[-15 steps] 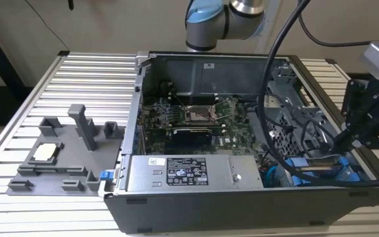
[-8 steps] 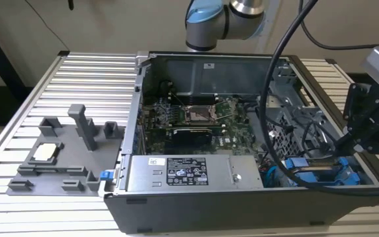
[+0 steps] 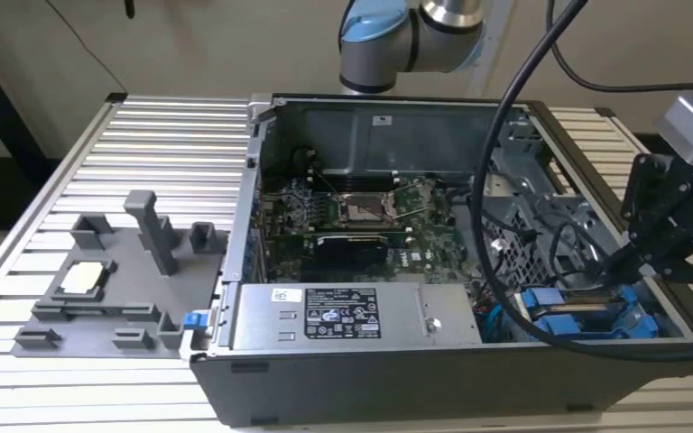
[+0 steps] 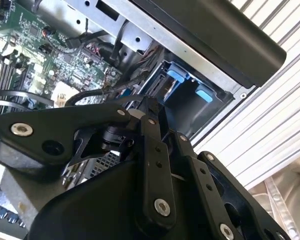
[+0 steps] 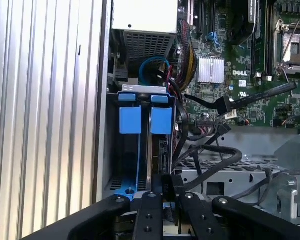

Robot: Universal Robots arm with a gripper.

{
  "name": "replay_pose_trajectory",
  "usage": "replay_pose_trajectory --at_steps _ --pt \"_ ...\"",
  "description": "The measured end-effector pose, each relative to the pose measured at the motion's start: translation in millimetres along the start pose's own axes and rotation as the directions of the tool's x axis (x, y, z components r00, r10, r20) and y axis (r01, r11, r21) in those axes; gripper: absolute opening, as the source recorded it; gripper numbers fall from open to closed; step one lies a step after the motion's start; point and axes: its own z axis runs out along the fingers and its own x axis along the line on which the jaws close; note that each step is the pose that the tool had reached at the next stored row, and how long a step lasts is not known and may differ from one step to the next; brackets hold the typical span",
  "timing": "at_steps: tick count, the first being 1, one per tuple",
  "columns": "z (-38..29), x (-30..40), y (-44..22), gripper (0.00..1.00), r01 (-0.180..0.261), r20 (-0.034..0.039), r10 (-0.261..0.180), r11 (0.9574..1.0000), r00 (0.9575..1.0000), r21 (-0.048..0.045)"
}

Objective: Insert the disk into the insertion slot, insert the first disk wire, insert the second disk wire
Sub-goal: 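Insert the first disk wire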

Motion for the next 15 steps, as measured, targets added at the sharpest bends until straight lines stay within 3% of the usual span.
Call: replay_pose_trajectory --at_steps 8,15 --pt "9.5 0.5 -0.9 0.19 0.001 0.0006 -0.001 1.0000 1.0000 0.0000" --pt "14.1 0.8 -1.6 0.19 0.005 0.0009 -0.005 1.0000 1.0000 -0.0003"
